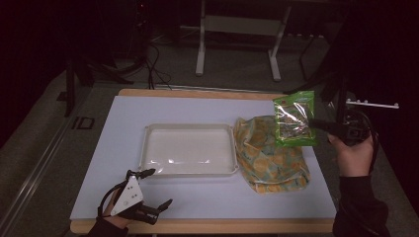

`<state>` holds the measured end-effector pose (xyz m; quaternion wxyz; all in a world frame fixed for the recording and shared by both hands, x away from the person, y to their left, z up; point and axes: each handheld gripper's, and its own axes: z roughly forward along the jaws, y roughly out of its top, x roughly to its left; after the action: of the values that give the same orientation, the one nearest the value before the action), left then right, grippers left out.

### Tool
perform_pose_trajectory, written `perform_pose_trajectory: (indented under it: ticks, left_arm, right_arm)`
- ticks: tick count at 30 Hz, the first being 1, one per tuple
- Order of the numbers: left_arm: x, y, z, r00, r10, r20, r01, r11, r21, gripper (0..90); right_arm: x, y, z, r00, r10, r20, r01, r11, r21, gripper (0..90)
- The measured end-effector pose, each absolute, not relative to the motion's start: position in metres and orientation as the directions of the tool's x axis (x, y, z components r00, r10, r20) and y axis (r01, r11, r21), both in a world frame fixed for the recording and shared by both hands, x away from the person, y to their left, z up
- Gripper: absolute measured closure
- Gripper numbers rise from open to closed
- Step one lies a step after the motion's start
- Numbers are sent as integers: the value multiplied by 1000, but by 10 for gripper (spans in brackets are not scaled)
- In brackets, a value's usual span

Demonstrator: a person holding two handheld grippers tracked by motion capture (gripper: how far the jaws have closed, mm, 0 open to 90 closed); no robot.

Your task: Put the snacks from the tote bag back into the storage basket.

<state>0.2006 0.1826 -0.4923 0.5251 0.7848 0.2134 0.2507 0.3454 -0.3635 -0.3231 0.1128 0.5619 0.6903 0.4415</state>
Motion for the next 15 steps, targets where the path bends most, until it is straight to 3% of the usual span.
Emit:
perform_pose_trajectory:
  ticks: [15]
  left_arm:
    - [200, 183, -492, 783, 598, 172, 69, -358, 931, 8]
  right_arm:
    - [351, -330, -315, -410, 840, 356, 663, 6, 748, 890]
